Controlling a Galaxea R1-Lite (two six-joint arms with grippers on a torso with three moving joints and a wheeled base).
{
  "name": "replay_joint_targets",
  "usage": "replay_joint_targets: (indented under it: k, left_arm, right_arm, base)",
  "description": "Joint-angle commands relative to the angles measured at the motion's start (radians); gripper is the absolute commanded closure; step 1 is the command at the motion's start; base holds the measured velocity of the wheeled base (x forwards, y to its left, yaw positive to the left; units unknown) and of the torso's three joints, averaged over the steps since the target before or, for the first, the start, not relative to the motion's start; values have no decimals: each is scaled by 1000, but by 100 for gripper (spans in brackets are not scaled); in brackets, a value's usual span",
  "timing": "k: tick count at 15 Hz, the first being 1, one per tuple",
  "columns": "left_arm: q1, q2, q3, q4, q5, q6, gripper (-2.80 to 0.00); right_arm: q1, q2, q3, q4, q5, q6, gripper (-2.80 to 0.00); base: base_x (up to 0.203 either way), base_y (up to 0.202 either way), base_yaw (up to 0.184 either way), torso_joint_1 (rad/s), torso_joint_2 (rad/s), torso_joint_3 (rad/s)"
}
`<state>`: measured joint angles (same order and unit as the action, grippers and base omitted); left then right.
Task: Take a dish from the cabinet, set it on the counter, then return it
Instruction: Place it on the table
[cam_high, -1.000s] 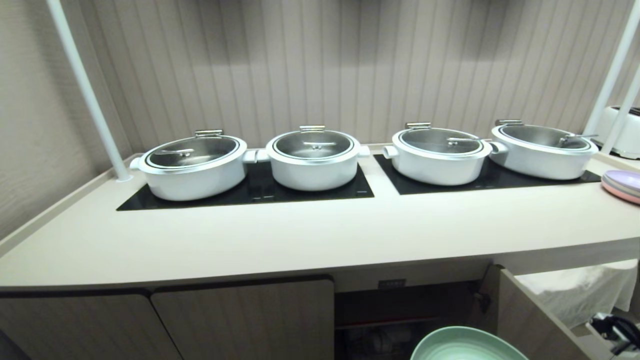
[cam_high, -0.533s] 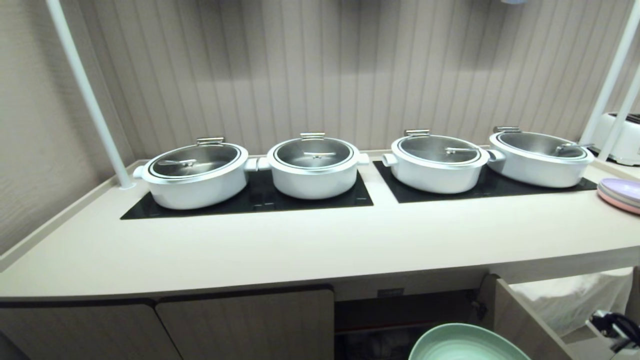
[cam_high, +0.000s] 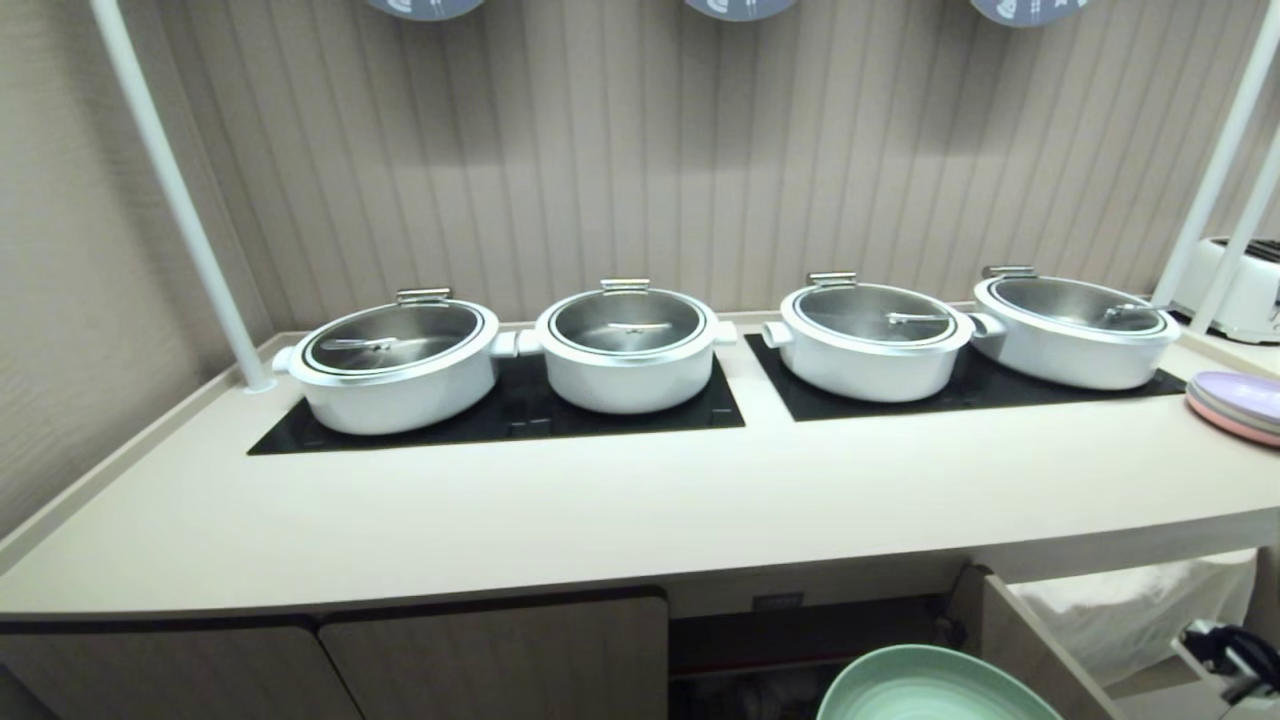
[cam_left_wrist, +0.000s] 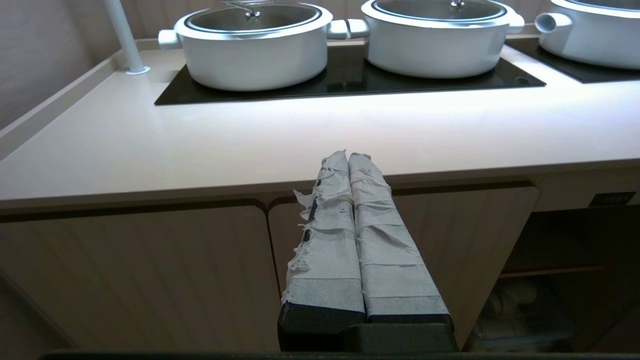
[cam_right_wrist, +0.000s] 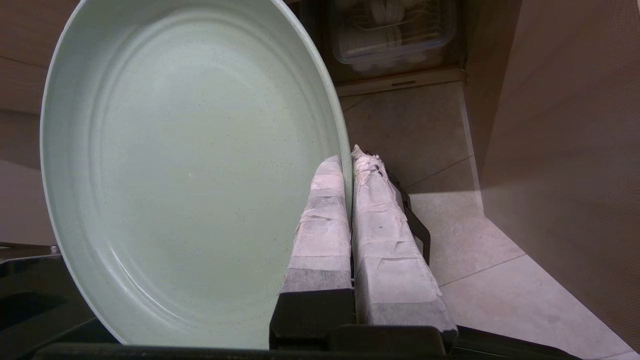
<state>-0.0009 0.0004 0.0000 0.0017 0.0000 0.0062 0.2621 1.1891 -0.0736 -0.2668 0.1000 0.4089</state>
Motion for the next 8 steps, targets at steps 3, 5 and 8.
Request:
replay_joint_targets:
  k: [3,5,8]
  left_arm:
    - [1,0,0,0,0,0,0]
    - [-1,0,0,0,0,0,0]
    - [0,0,0,0,0,0,0]
  right_arm:
    - [0,0,0,-2,1,-1,0]
    - [0,1,0,-2,1,-1,0]
    - [0,1,-2,-2,0,-1,0]
  base:
    - [0,0,0,107,-205,-104]
    - [0,0,0,83,-181,-89]
    - [0,0,0,86,-167,-80]
